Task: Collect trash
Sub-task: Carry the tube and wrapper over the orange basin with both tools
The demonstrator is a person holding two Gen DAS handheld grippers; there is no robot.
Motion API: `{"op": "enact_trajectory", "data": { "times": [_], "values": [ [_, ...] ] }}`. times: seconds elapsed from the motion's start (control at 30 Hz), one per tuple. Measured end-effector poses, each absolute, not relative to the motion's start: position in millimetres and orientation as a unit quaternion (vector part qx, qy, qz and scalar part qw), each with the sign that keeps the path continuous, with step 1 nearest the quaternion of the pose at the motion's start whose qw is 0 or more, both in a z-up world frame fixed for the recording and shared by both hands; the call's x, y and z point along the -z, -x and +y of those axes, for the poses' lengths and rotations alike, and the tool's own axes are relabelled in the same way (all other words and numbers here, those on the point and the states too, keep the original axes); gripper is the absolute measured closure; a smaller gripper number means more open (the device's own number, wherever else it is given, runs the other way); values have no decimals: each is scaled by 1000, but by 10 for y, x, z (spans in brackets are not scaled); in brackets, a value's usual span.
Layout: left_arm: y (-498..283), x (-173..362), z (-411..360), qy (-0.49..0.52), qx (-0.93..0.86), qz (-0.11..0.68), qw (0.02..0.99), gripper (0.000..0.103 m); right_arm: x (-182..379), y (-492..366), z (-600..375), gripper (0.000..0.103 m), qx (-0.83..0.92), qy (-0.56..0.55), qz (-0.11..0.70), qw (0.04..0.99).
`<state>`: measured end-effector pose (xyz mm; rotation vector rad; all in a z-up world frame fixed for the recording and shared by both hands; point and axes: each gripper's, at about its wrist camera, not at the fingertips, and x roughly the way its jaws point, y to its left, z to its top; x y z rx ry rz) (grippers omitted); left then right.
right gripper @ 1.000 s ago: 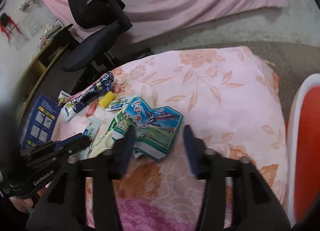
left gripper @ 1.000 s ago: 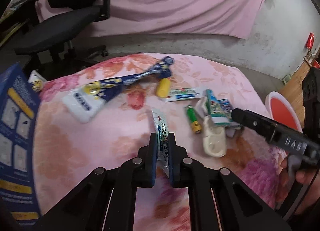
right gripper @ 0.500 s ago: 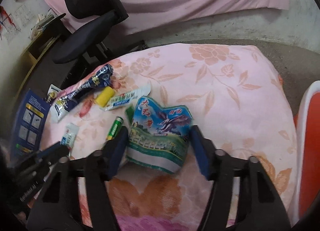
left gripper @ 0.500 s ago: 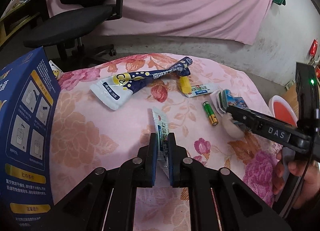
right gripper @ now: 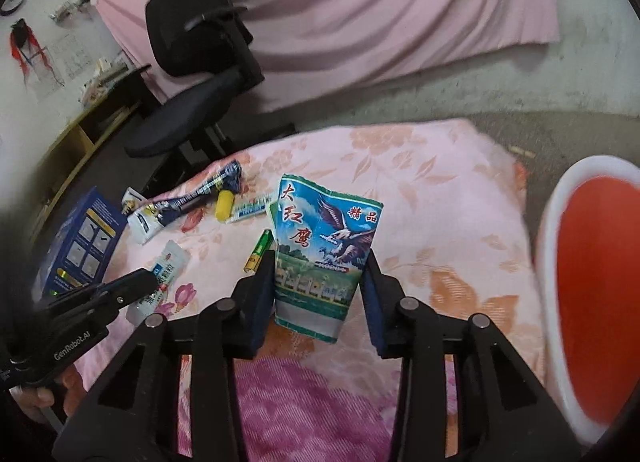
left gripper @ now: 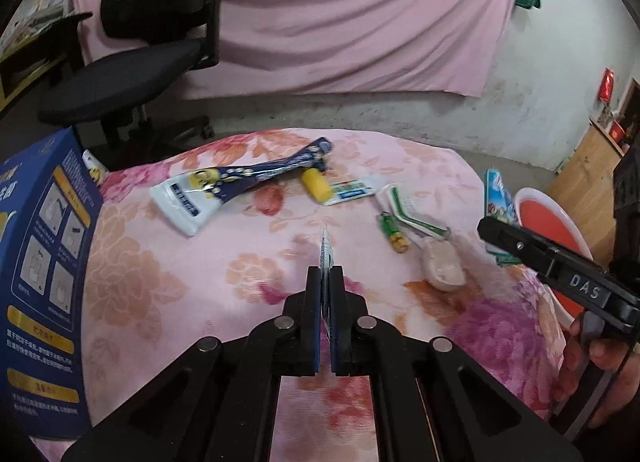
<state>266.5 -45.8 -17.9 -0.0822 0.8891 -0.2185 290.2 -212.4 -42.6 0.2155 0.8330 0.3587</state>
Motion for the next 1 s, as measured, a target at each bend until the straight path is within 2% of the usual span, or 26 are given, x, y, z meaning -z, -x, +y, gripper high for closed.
{"op": "enact_trajectory", "data": {
  "times": [0.2,0.67,0.83,1.0],
  "values": [
    [-2588,17,-620,37,116,386,914,102,199,-2587,-2342,41,-161,-95,325,927],
    [-2071,-1025,-1643,7,223,112,968,102,-564,-1811,-3061,40,-55,-36,90,994],
    [-1907,-1147,-2156,-6,272,46,961,102,-693,-1585,-3446,40,8,-20,36,999],
    [-1826,-1099,-2620,-14,313,19,949,102,-716,-1383,-3815,40,60,-25,3,998]
  ]
}}
